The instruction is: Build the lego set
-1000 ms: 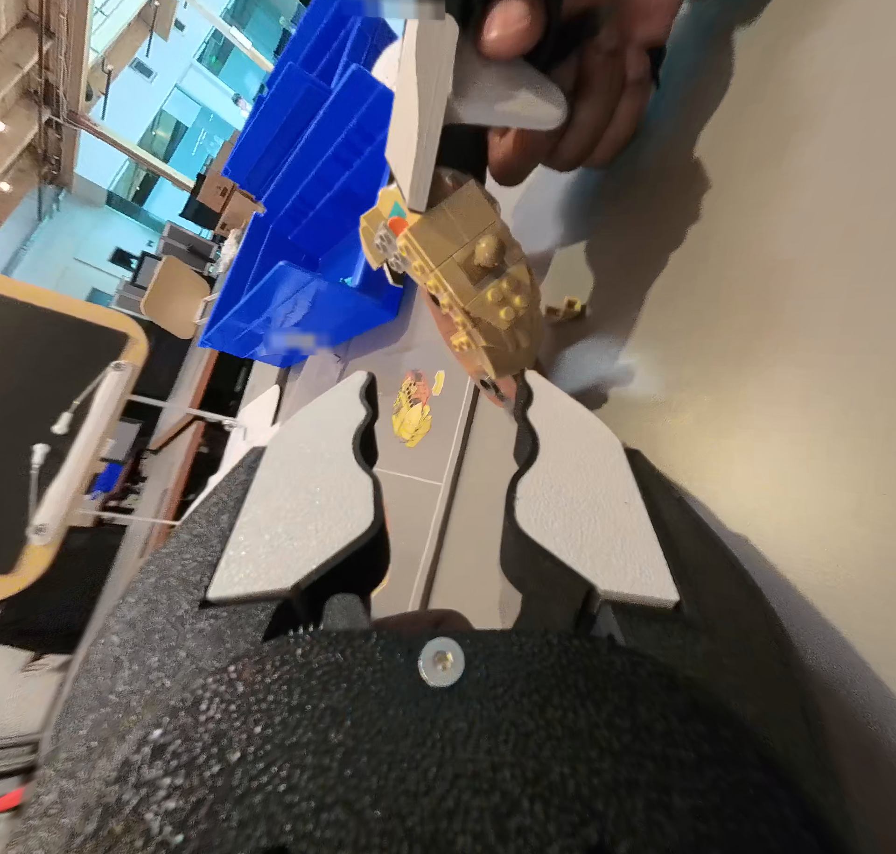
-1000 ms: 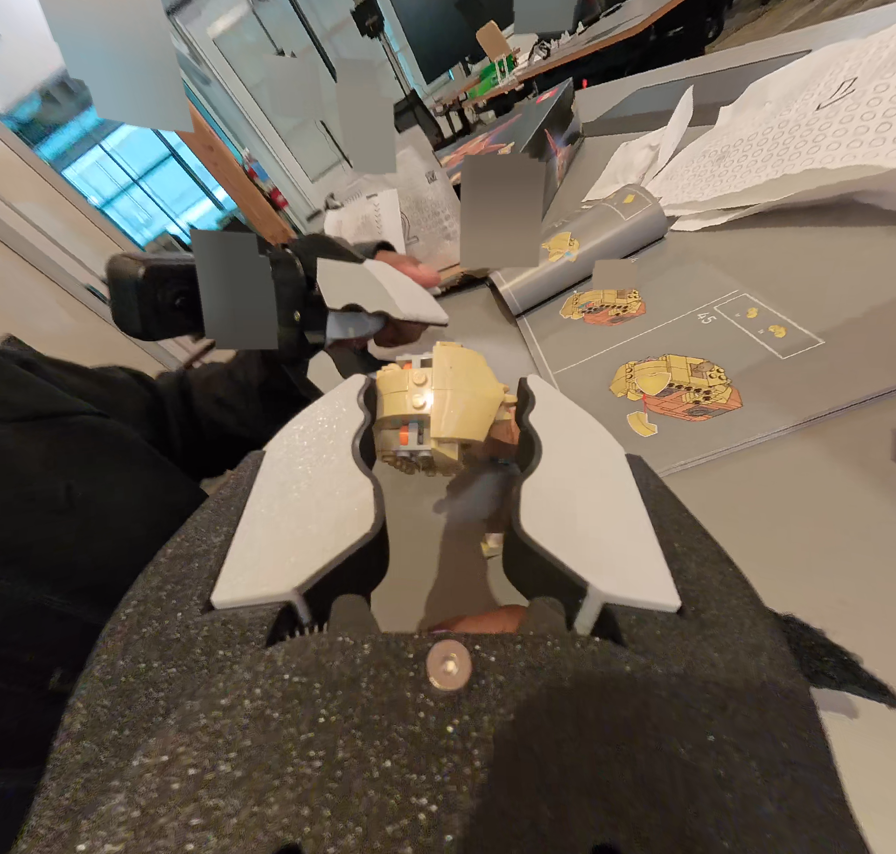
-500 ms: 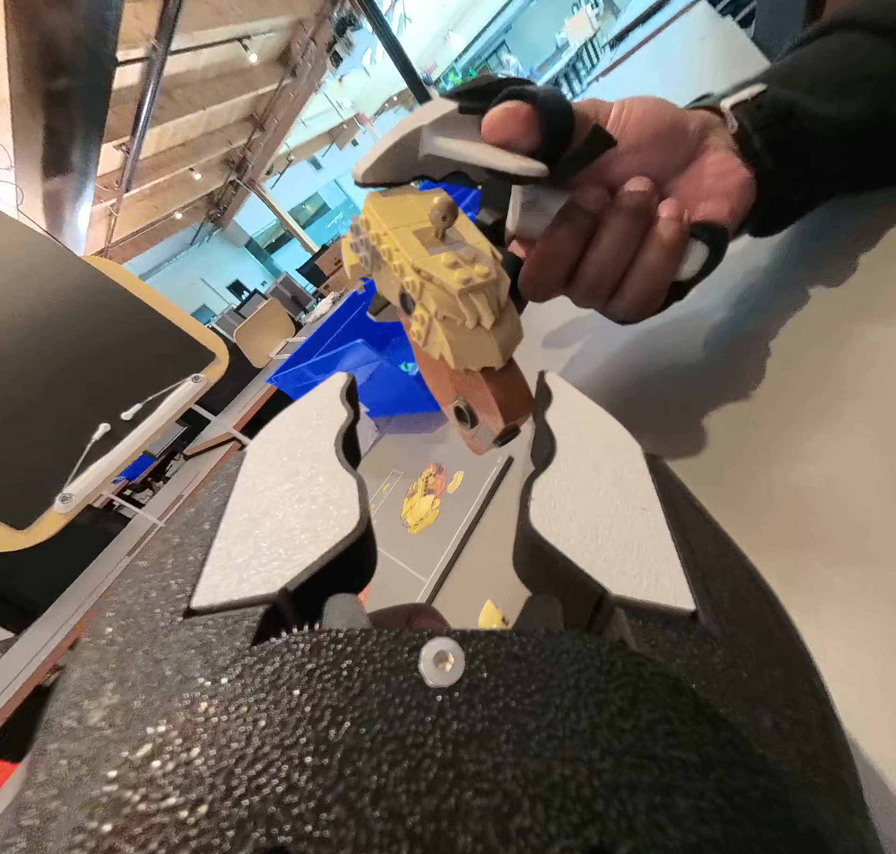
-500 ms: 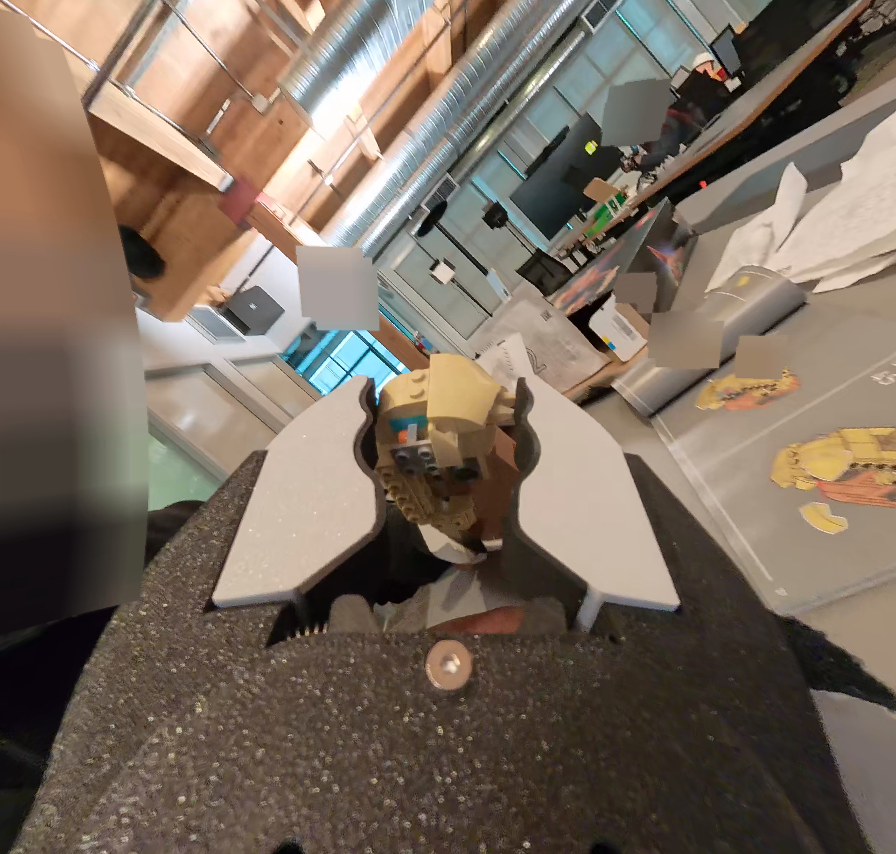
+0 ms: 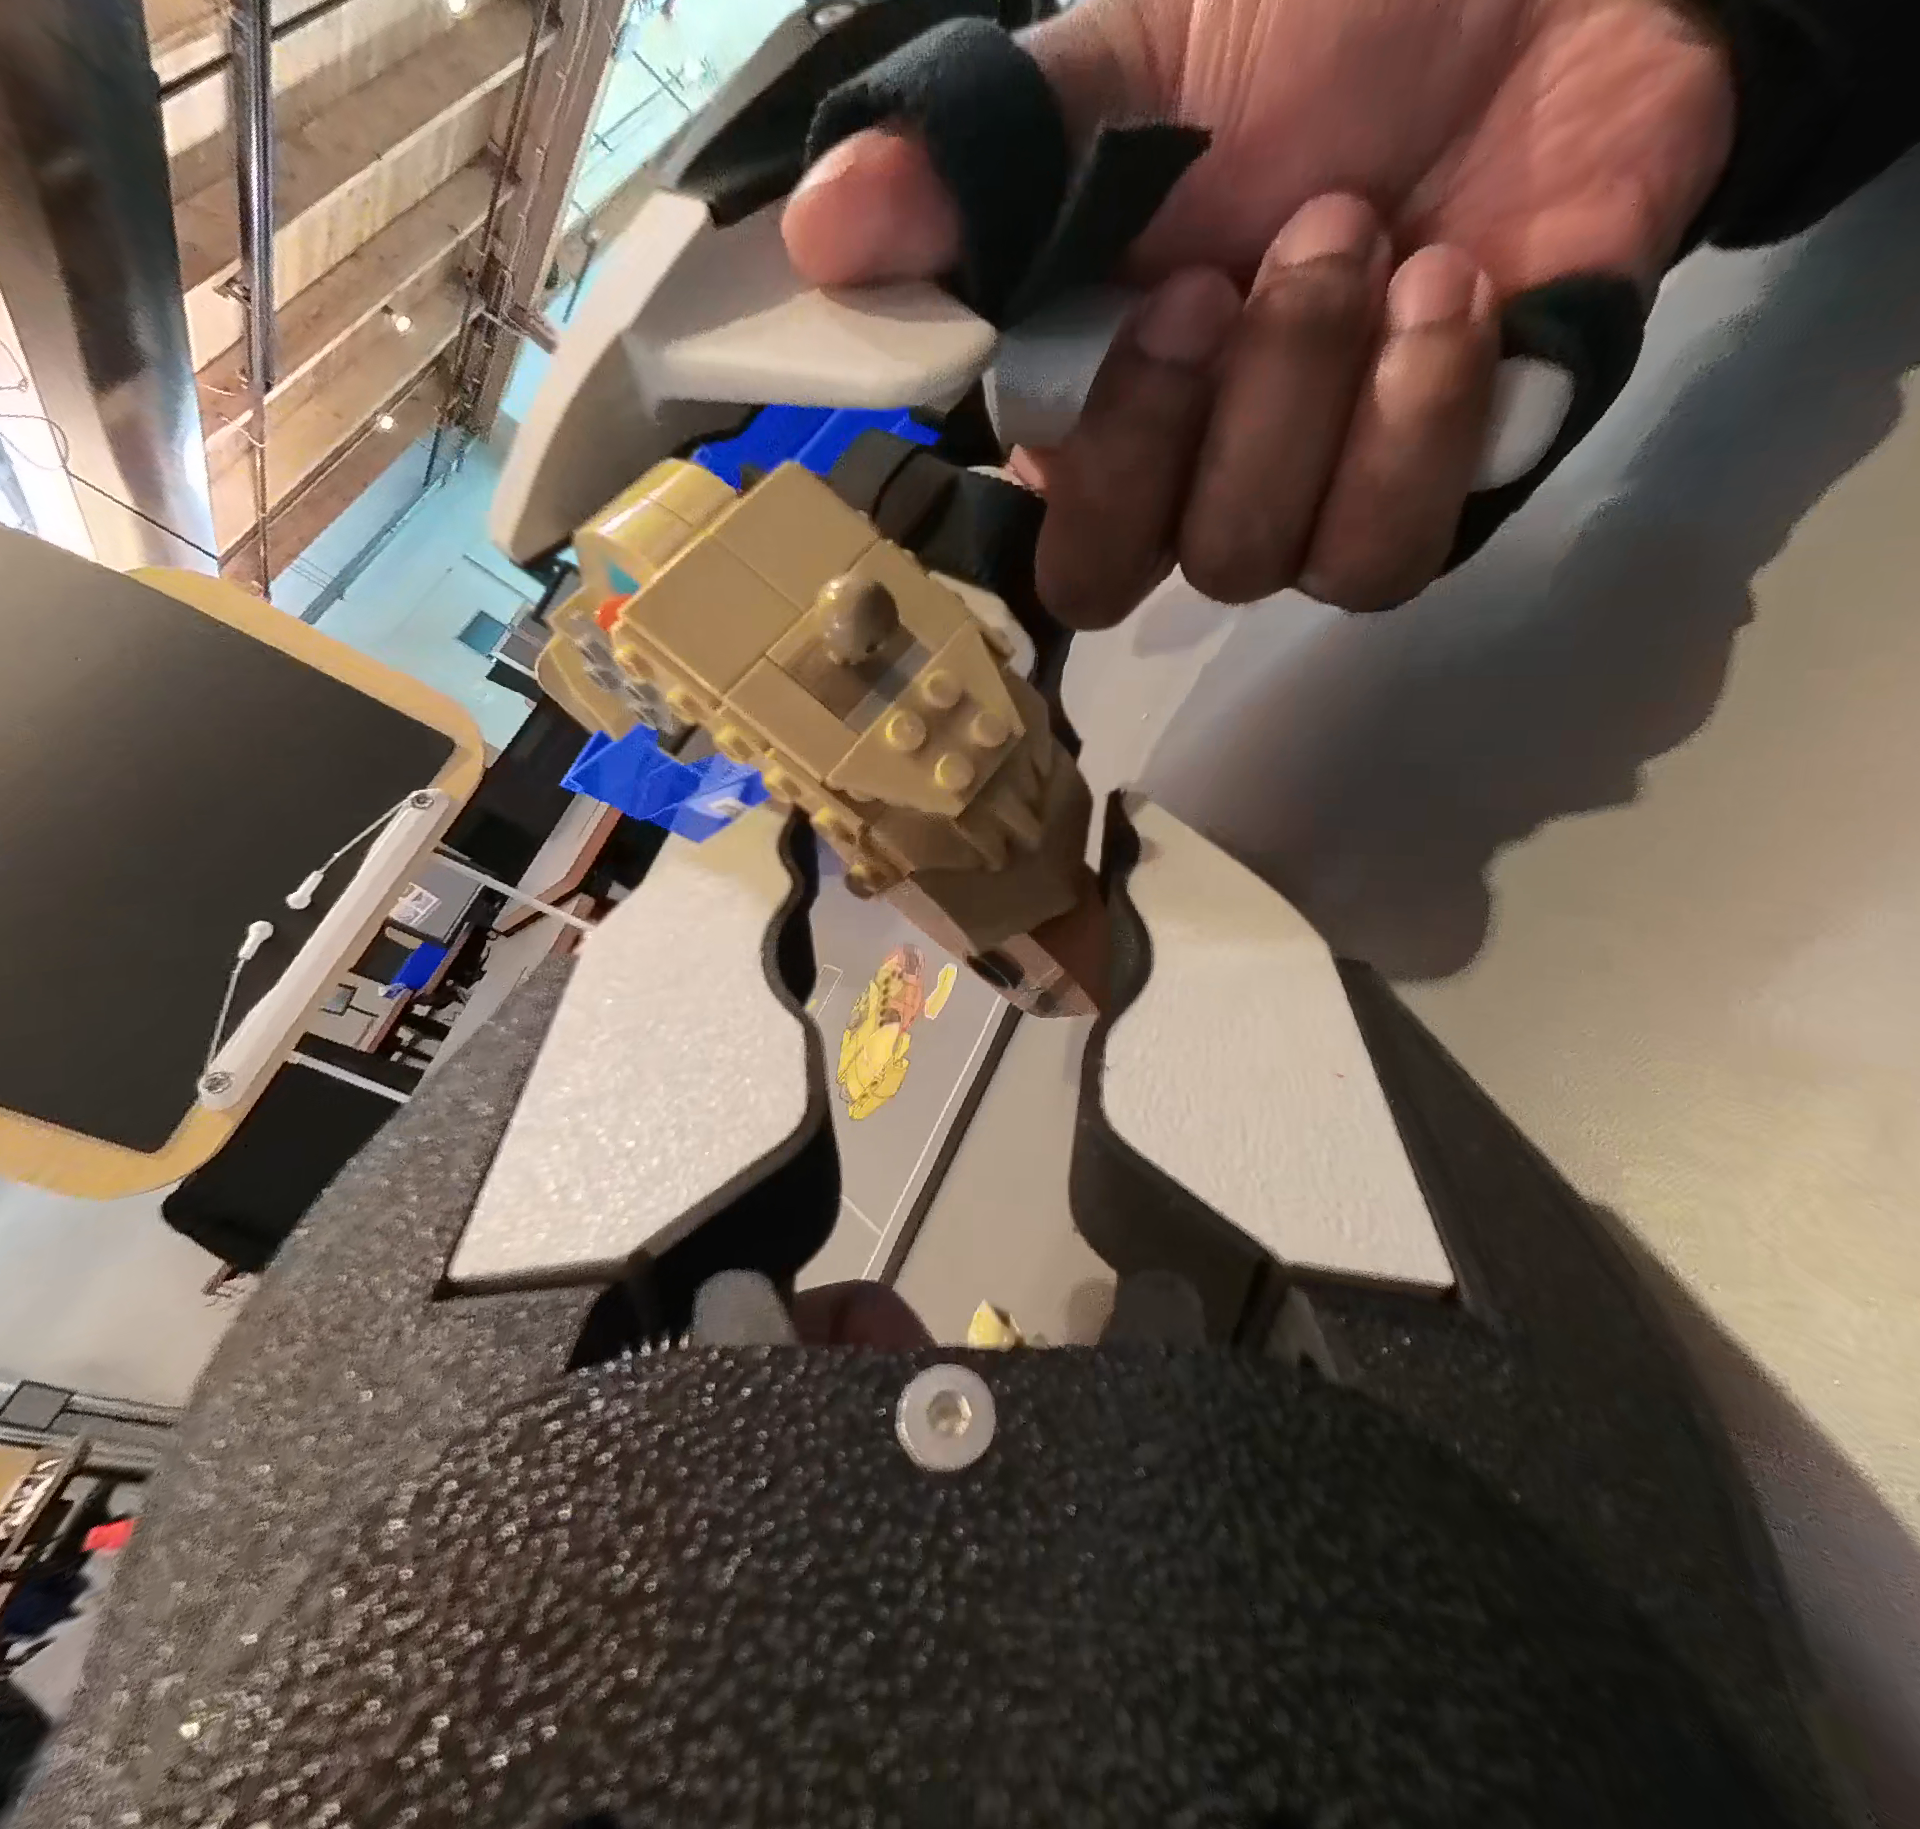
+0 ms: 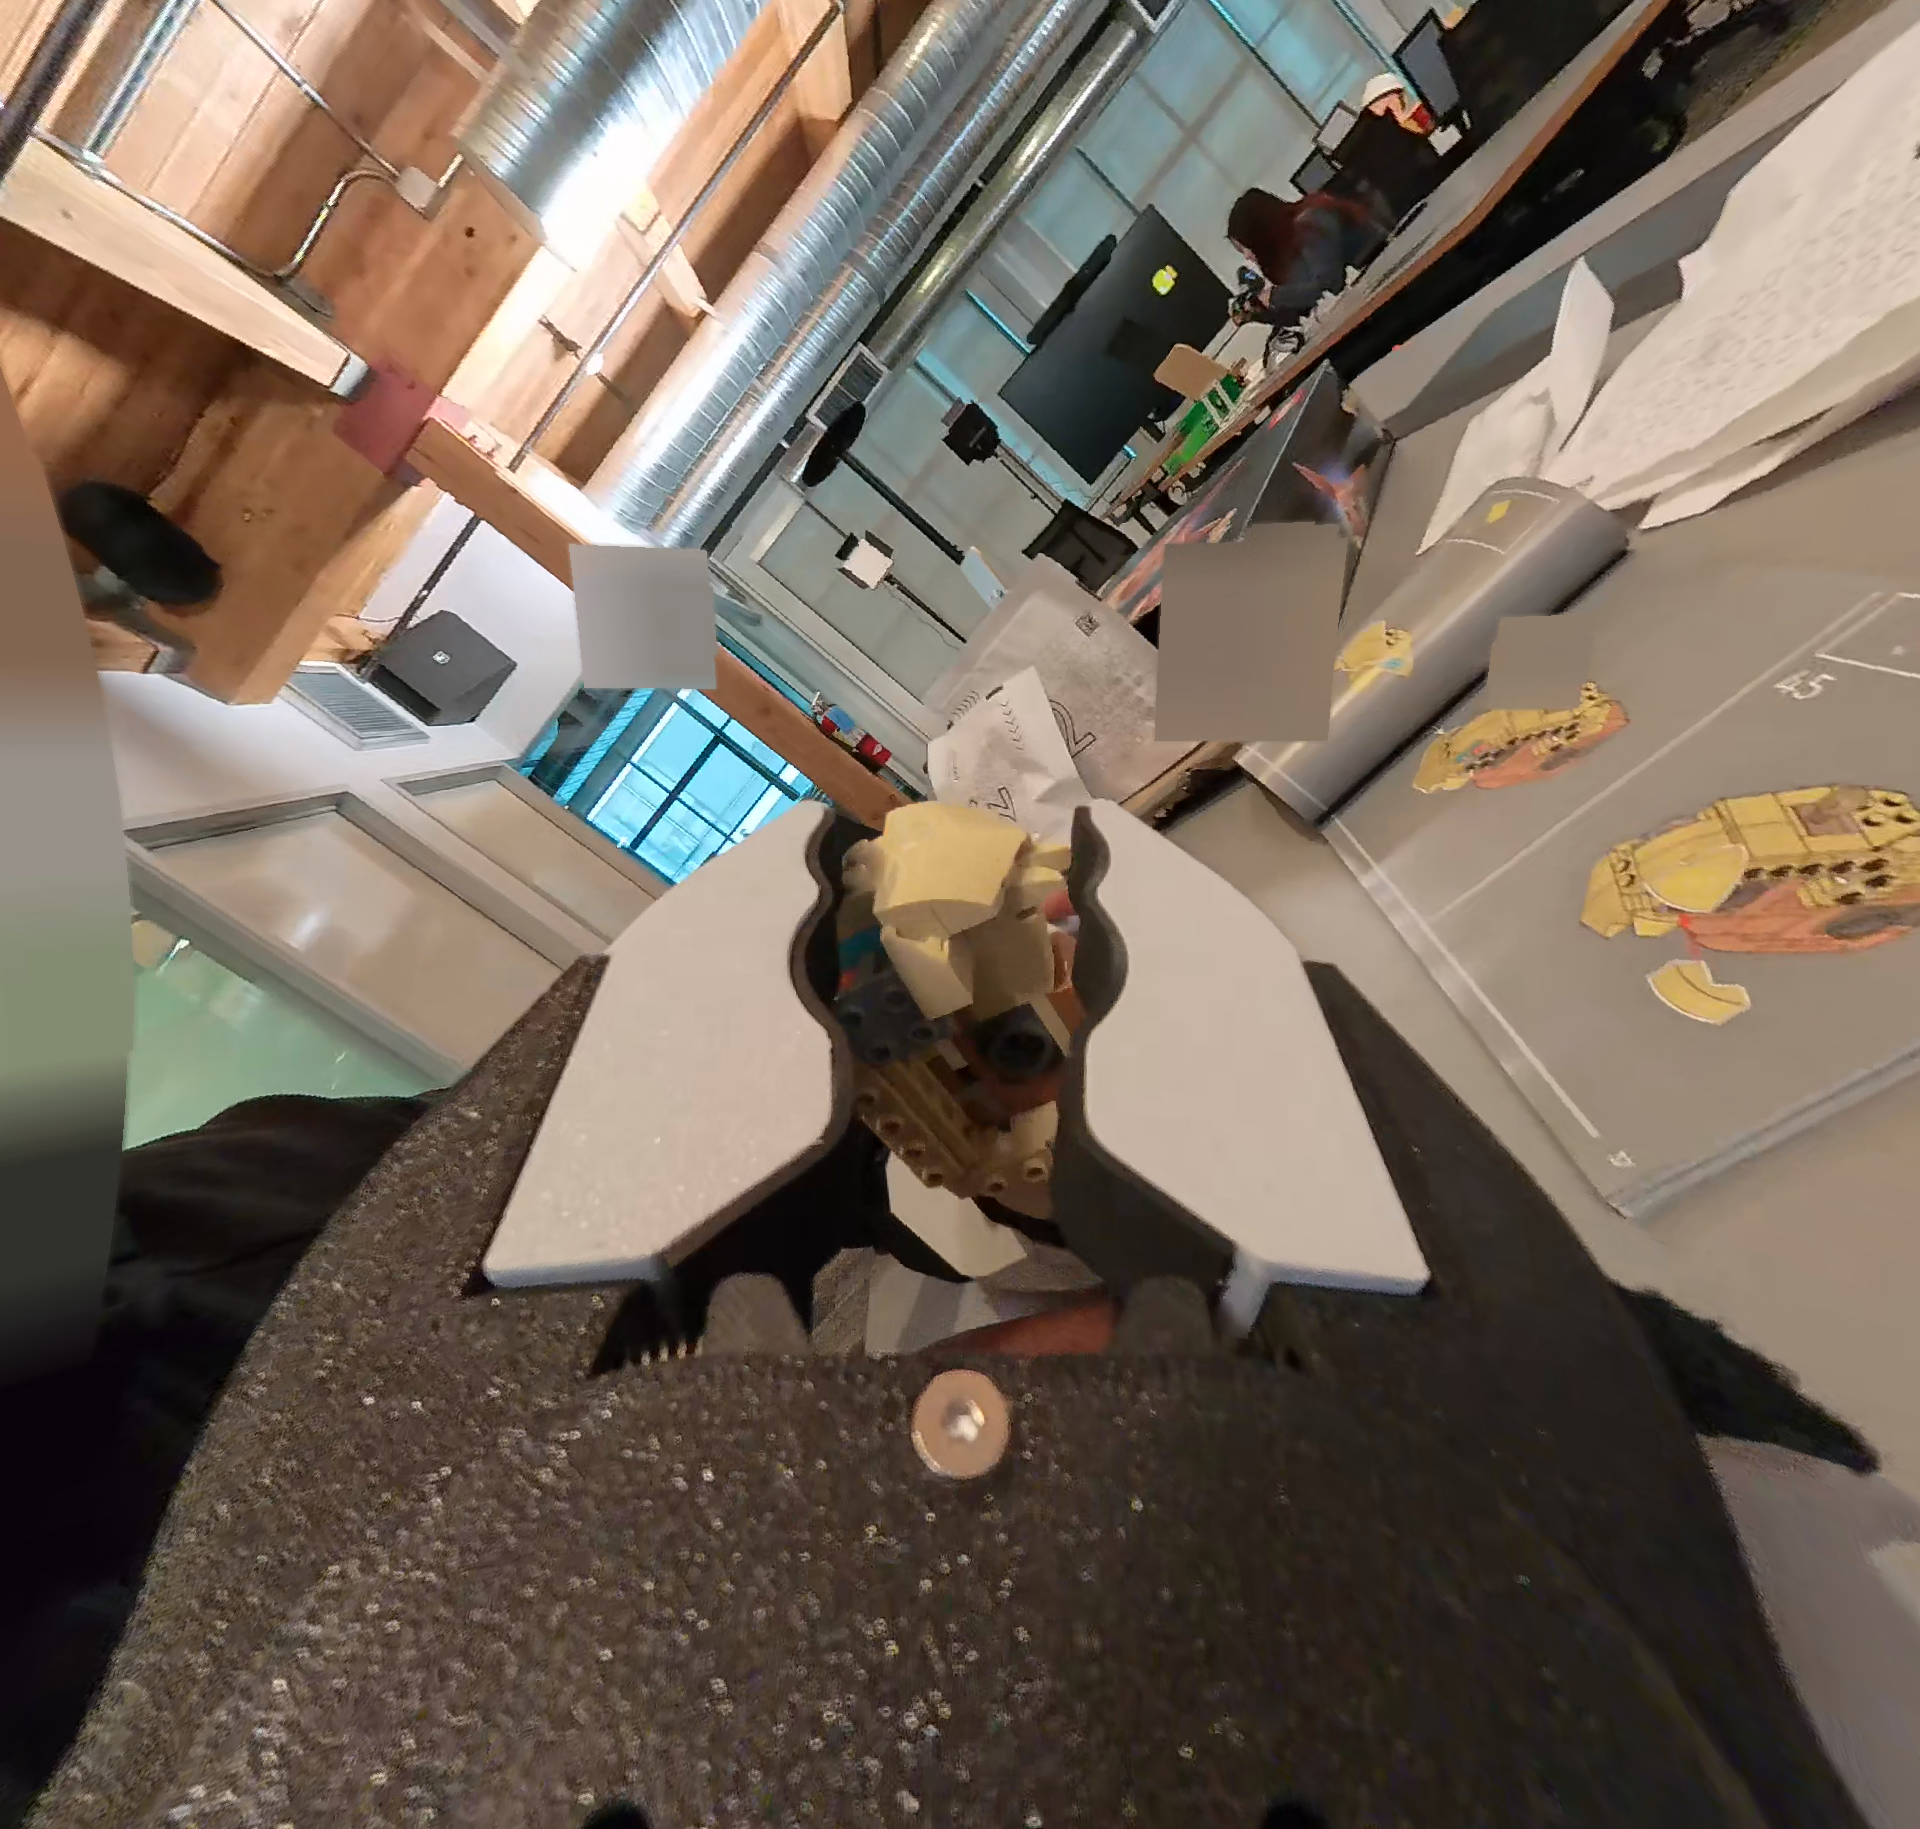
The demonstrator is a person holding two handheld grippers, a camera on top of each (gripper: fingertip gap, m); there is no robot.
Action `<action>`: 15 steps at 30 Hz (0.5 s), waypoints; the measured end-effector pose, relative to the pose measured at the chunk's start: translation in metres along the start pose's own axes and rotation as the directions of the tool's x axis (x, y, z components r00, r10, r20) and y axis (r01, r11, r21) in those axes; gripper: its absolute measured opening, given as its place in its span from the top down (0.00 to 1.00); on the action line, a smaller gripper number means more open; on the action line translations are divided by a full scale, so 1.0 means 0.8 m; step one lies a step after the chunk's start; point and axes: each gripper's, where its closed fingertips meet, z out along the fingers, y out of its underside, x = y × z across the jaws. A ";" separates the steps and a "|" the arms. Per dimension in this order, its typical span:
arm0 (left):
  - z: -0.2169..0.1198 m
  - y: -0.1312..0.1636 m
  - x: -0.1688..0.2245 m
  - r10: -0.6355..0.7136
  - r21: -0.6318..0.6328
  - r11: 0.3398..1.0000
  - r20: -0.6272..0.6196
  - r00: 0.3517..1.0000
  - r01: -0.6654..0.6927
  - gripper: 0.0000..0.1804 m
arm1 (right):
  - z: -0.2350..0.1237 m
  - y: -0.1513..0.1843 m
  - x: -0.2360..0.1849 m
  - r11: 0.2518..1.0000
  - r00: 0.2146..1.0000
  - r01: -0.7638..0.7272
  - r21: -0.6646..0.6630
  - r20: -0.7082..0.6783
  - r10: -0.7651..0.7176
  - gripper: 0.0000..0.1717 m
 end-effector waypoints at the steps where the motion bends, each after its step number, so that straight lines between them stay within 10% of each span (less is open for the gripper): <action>1: 0.000 0.002 0.000 0.012 -0.013 1.000 -0.001 1.000 -0.012 0.72 | -0.001 0.000 0.002 1.000 1.000 -0.005 0.002 -0.004 0.005 0.76; 15: -0.015 0.018 0.007 0.272 -0.091 0.956 -0.091 0.958 -0.280 0.75 | -0.022 0.015 0.010 0.966 0.983 0.162 -0.199 -0.048 -0.175 0.66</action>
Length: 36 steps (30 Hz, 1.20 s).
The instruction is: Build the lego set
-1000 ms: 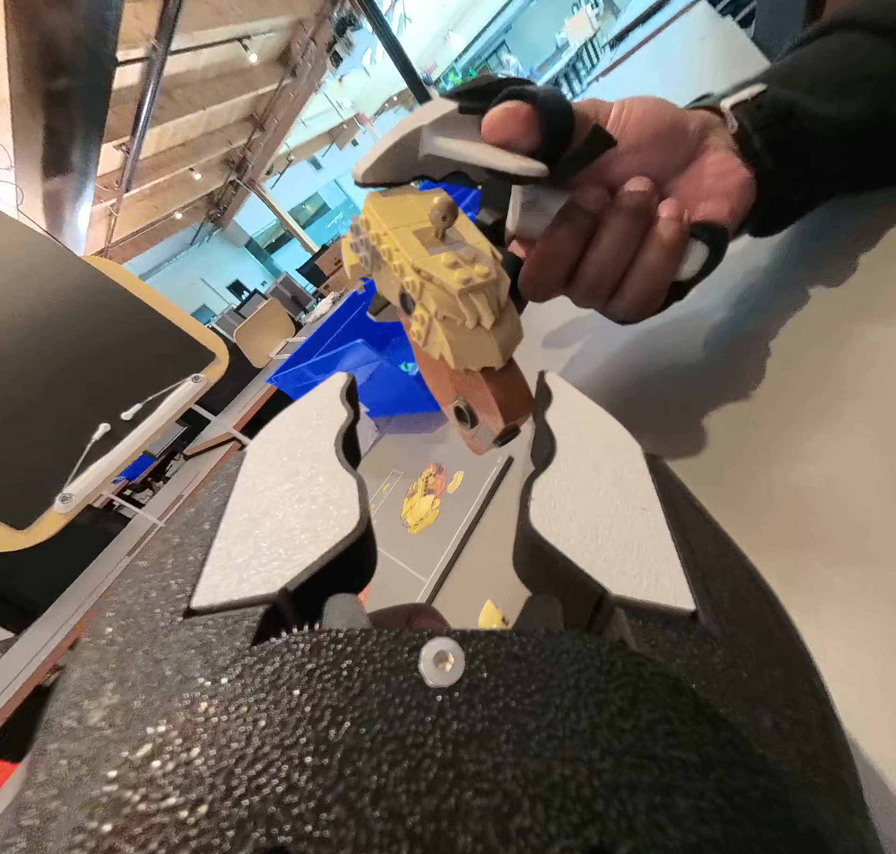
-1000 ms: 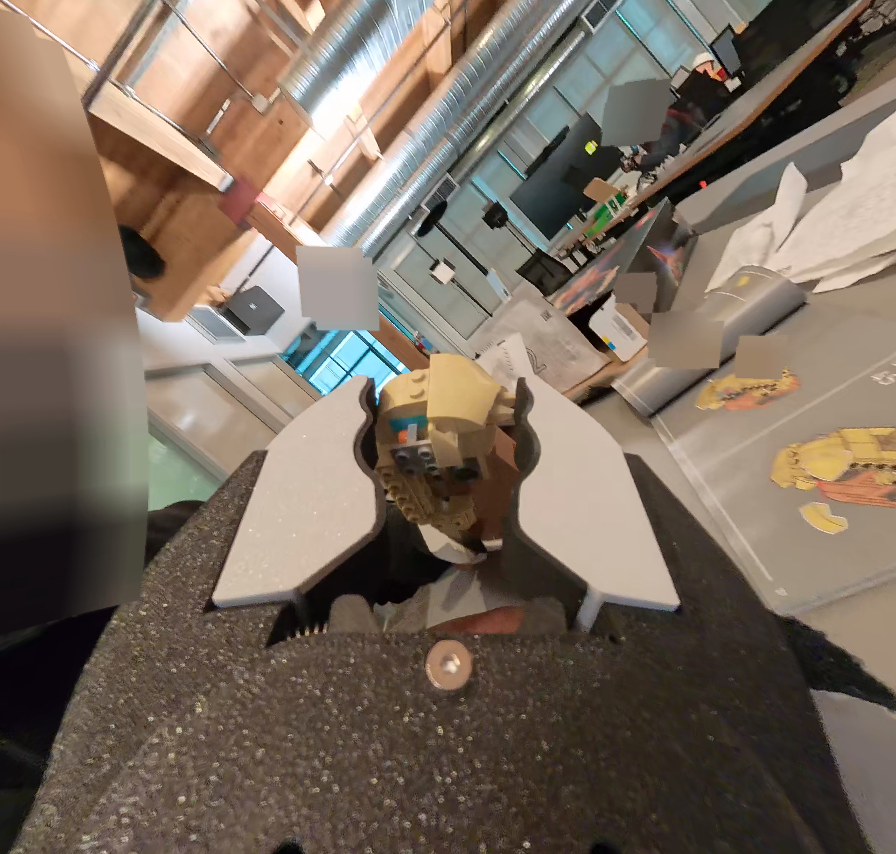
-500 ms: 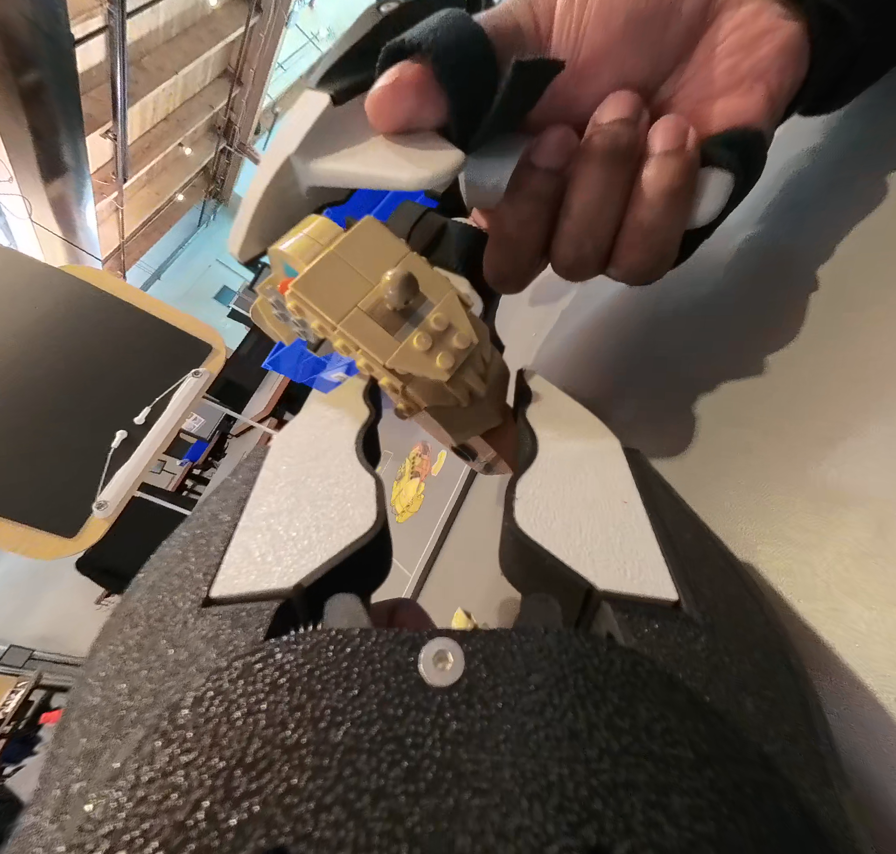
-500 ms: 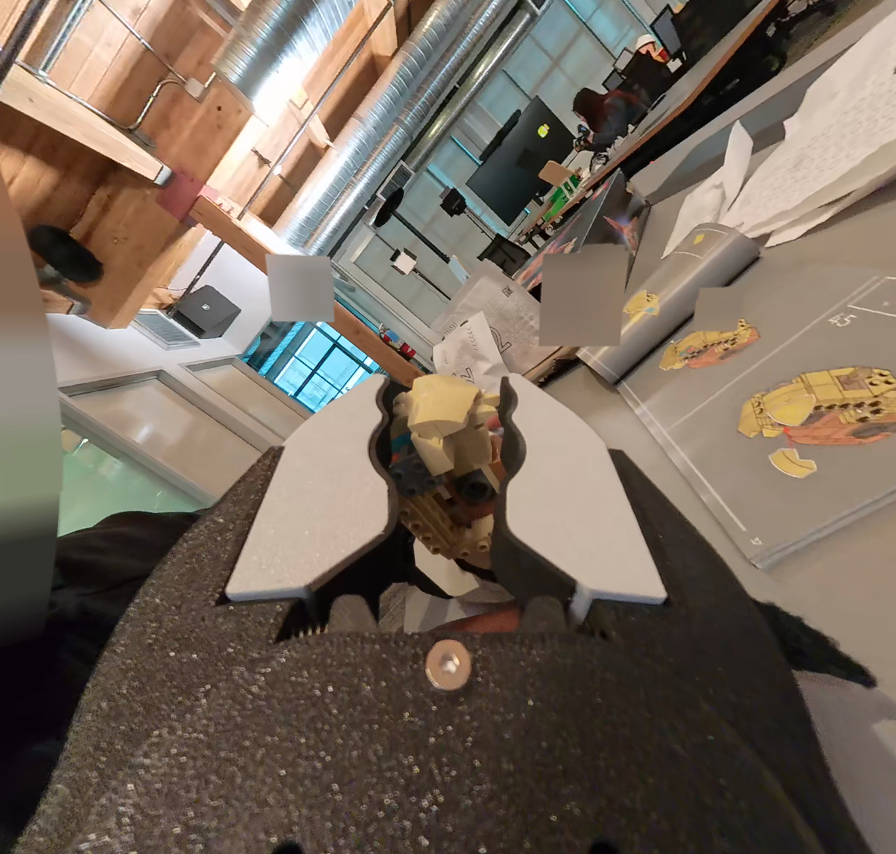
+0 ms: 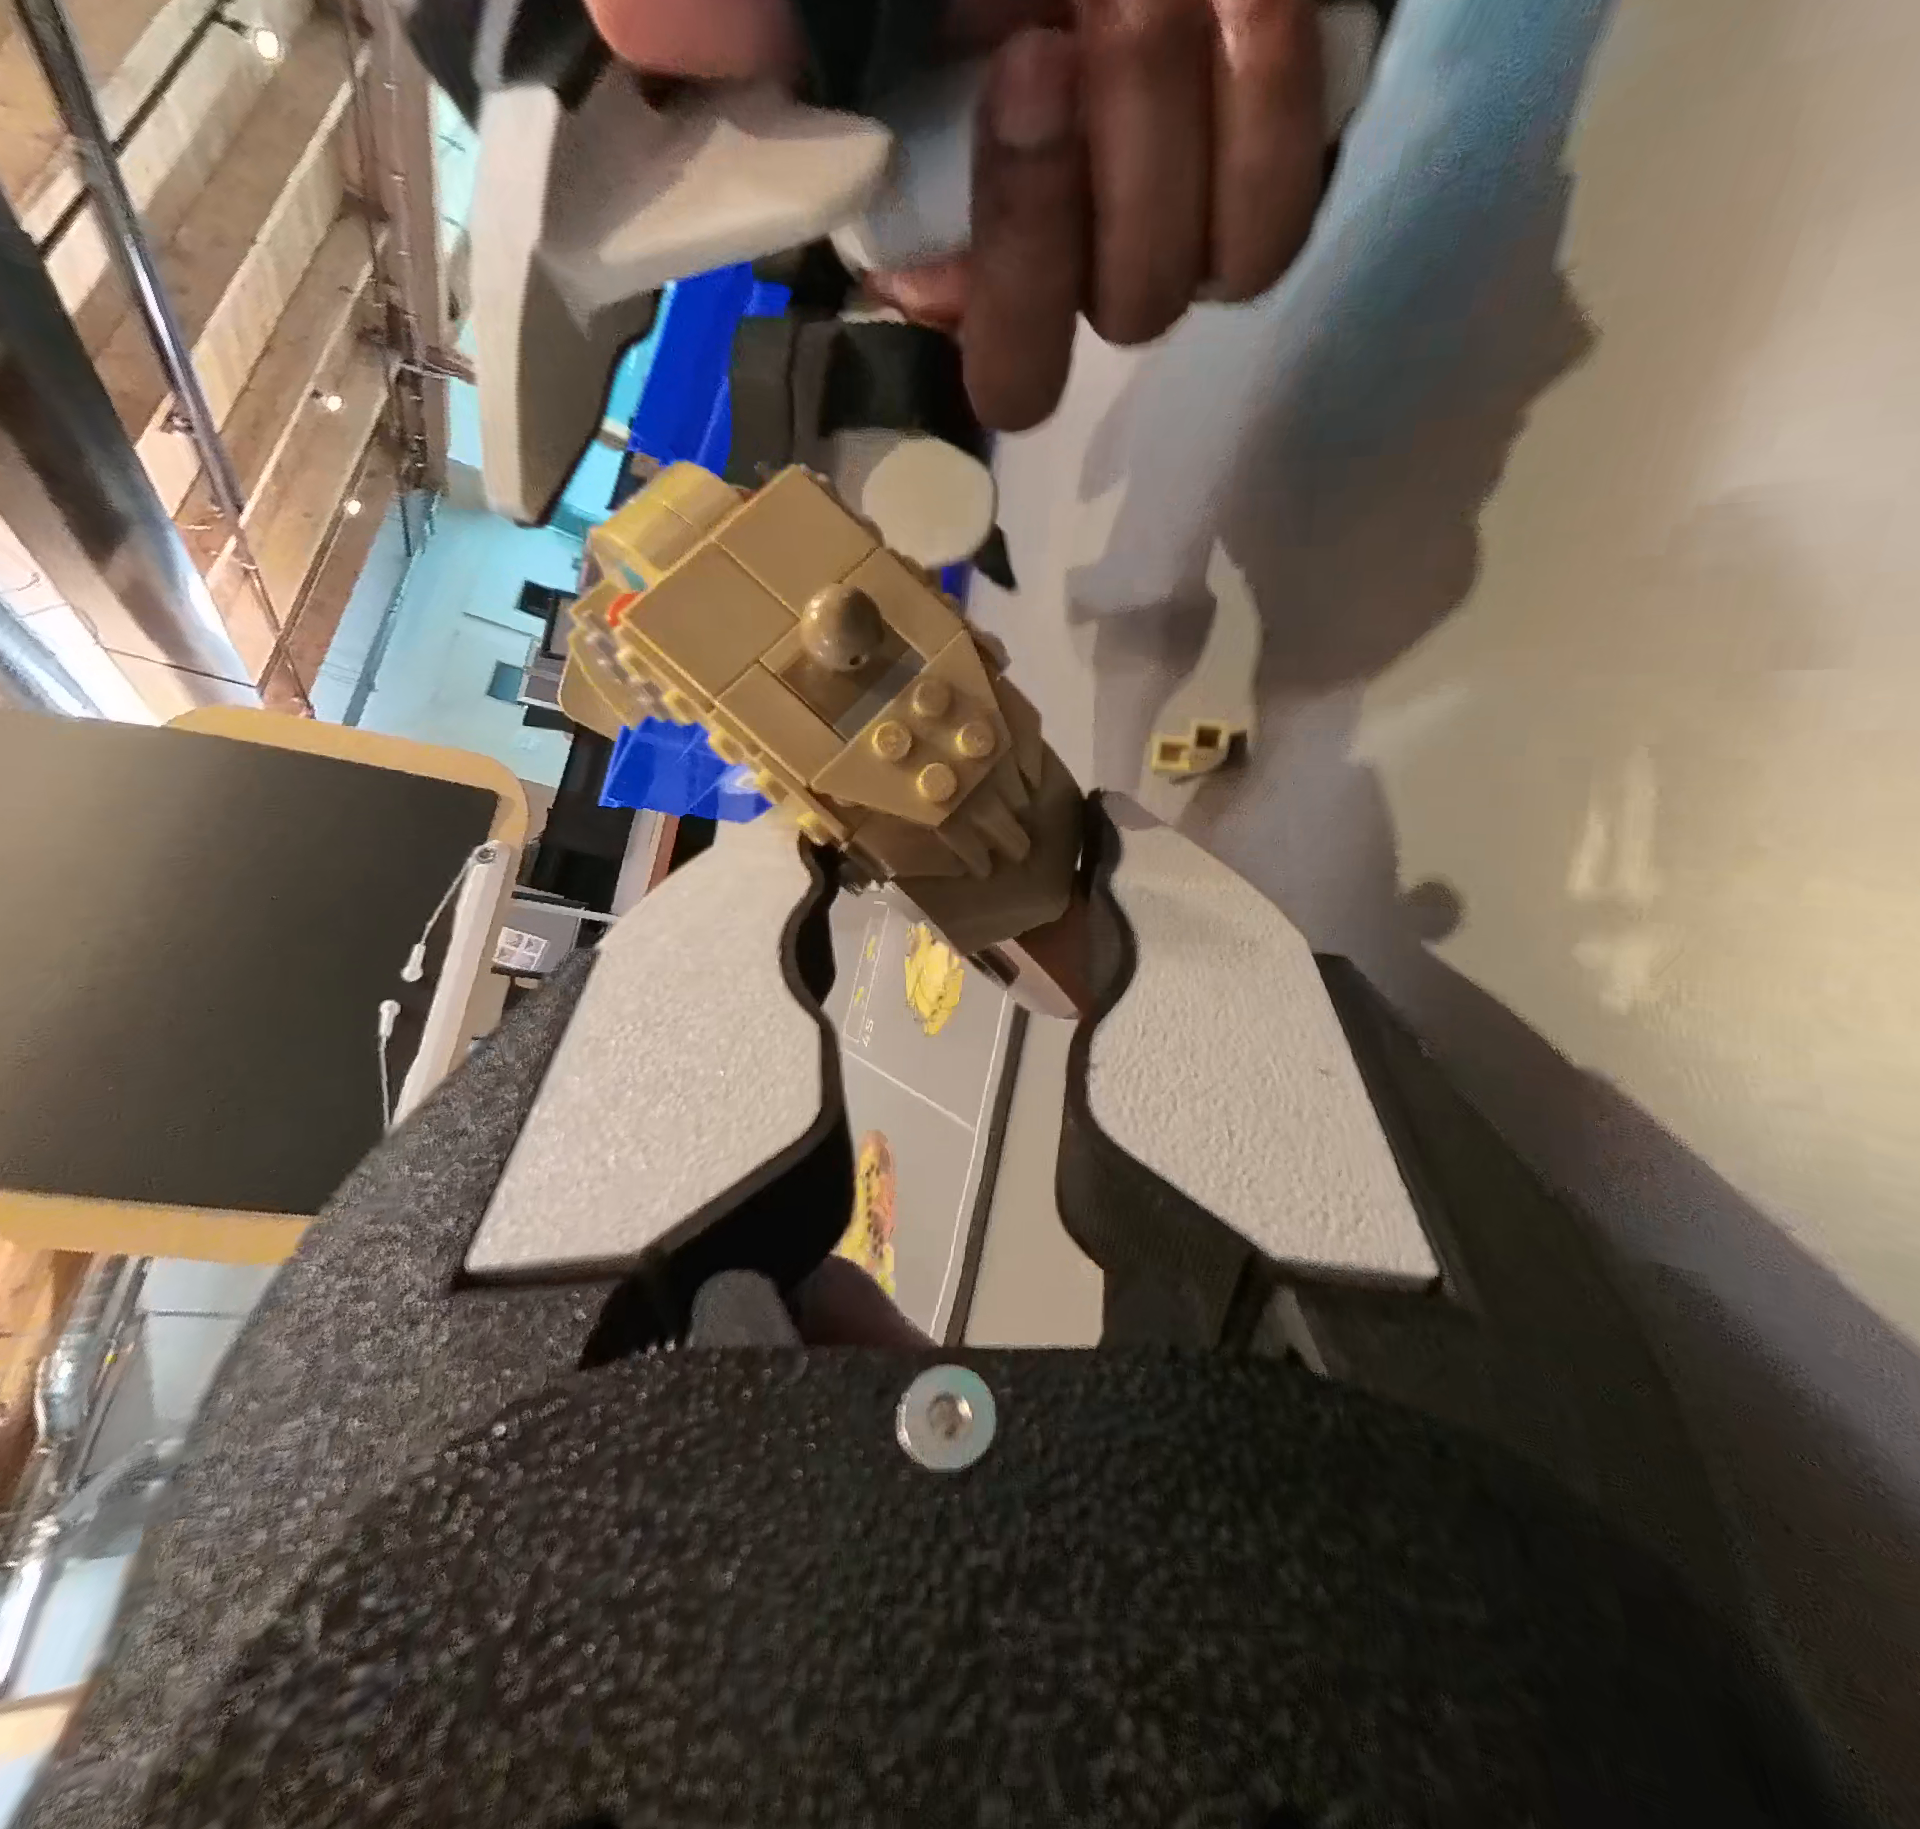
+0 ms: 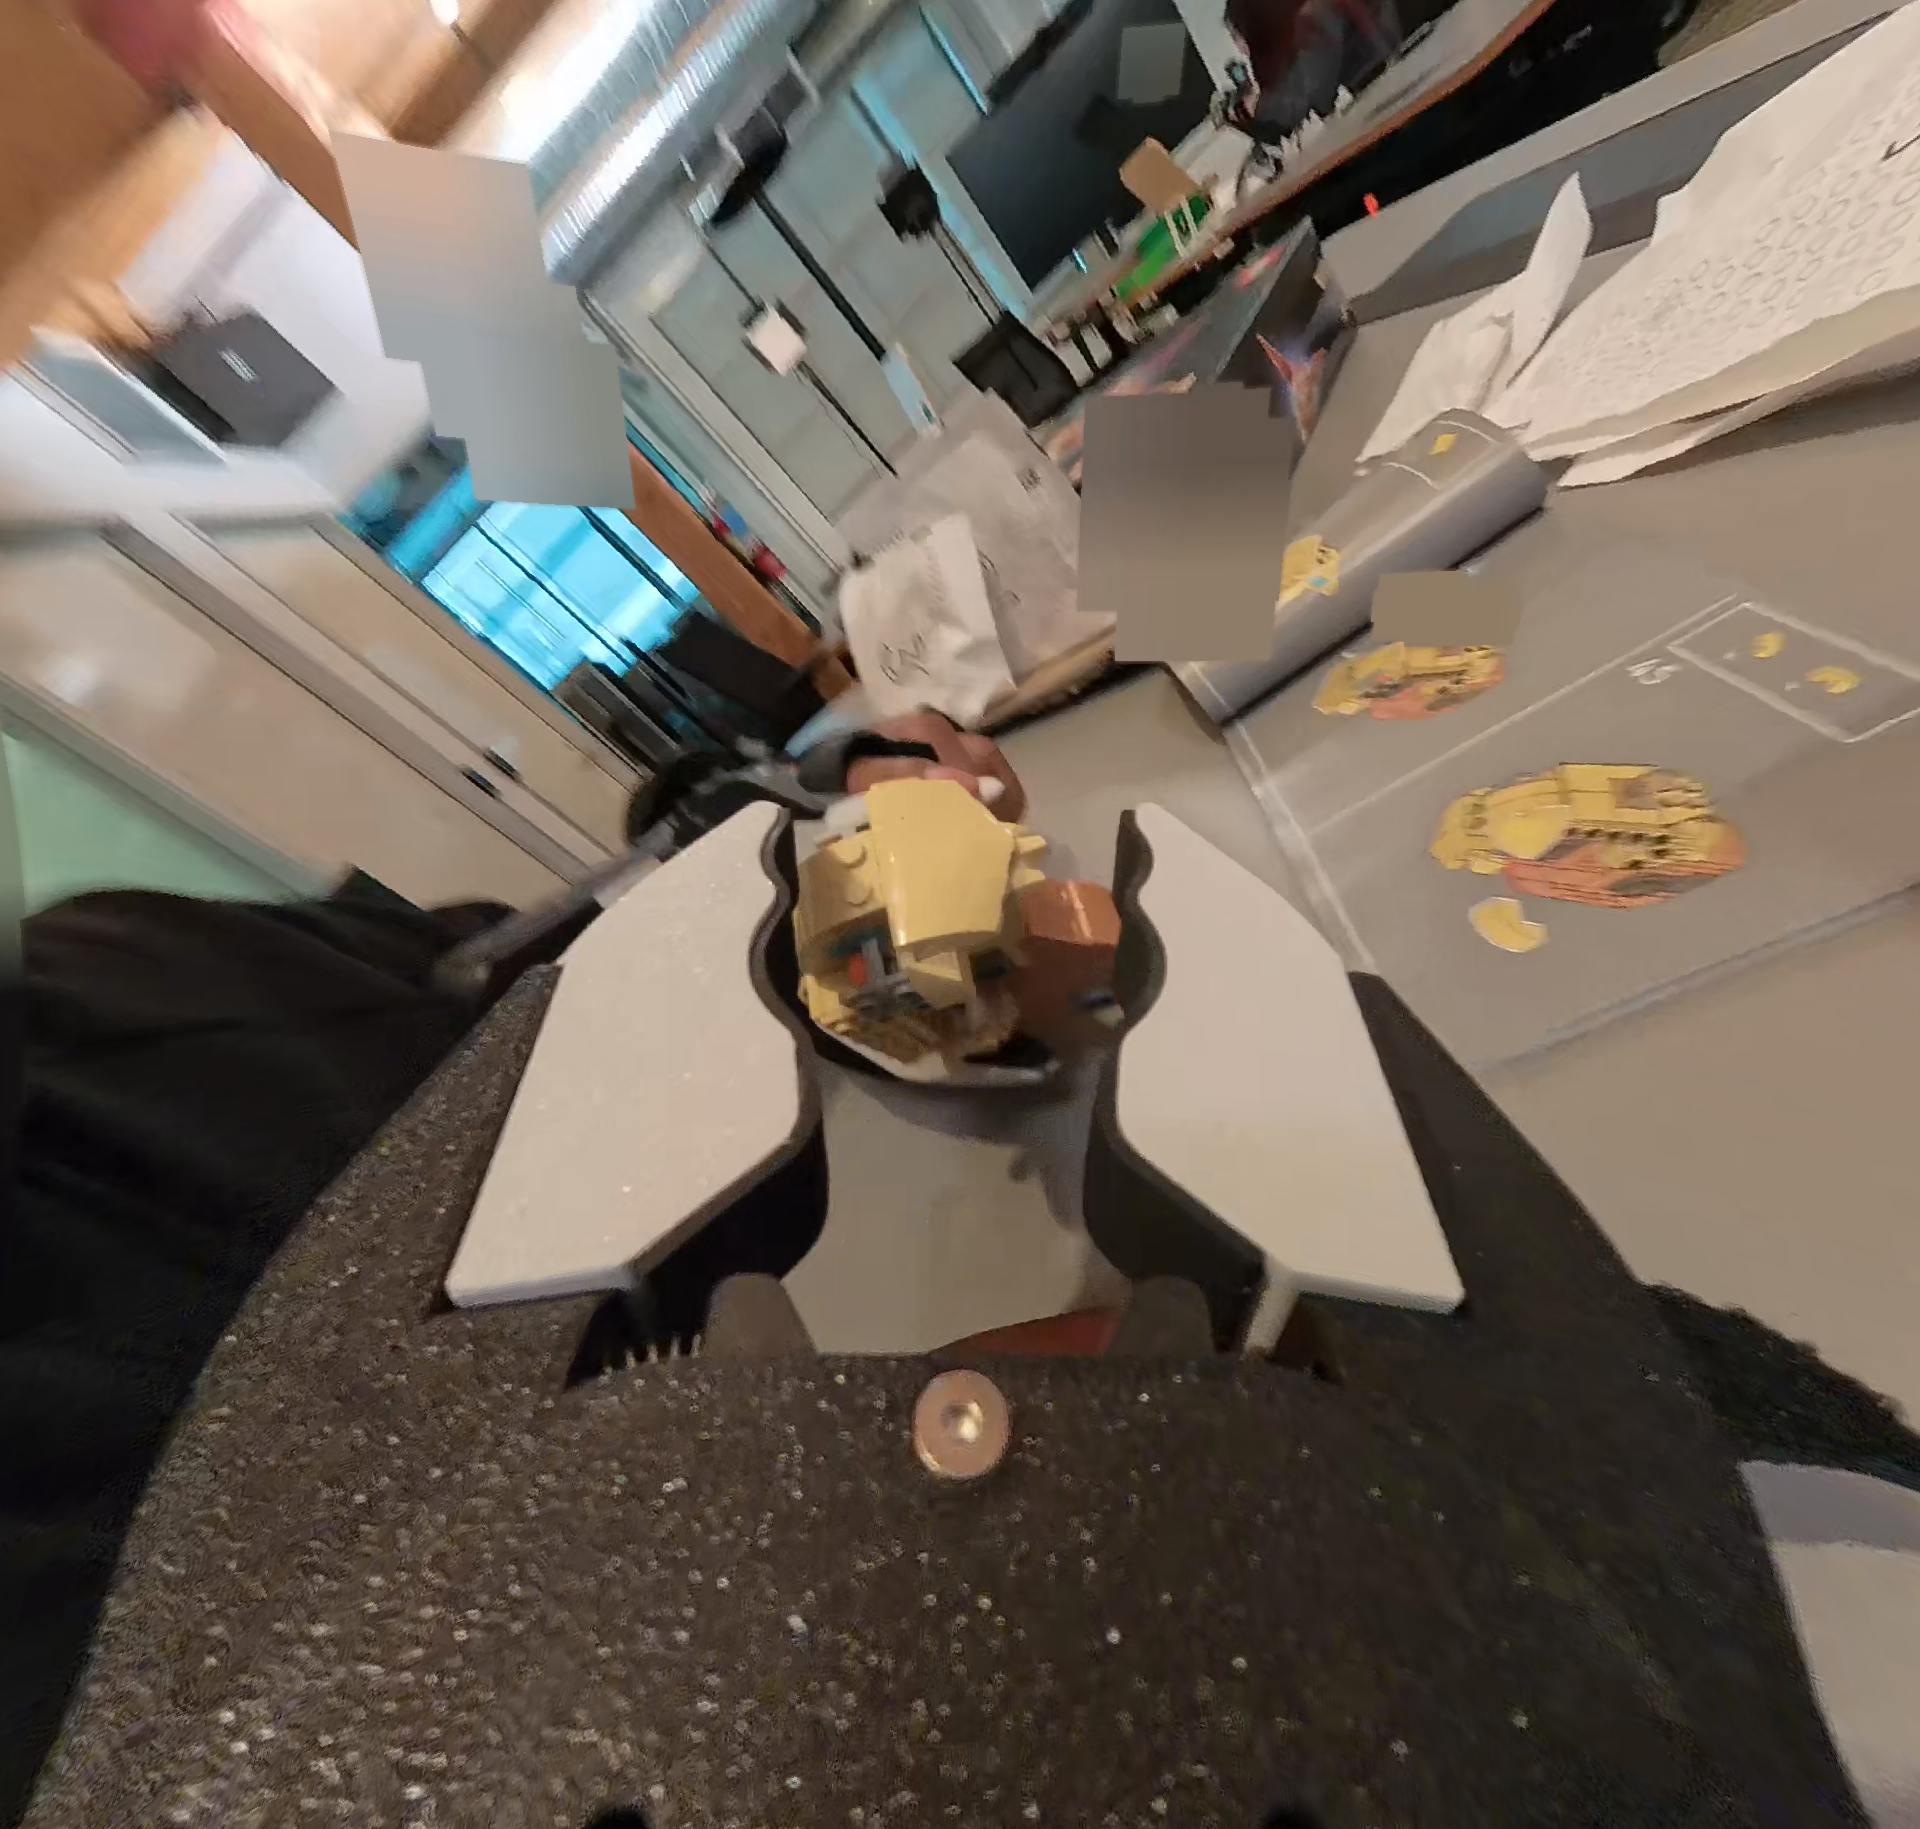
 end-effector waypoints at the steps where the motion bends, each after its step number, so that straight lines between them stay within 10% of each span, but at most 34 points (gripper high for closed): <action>1: 0.000 0.002 0.002 0.028 -0.012 1.000 -0.017 0.999 -0.028 0.75 | -0.003 0.004 0.002 0.997 0.998 0.061 -0.044 -0.025 -0.062 0.65; 12: -0.006 0.031 0.031 0.294 -0.097 0.940 -0.253 0.922 -0.326 0.75 | -0.003 0.075 0.009 0.687 0.817 0.511 -0.516 0.043 -0.576 0.56; 36: -0.007 0.027 0.026 0.294 -0.047 0.950 -0.213 0.932 -0.310 0.74 | 0.012 0.074 0.023 0.834 0.902 0.388 -0.393 -0.026 -0.432 0.64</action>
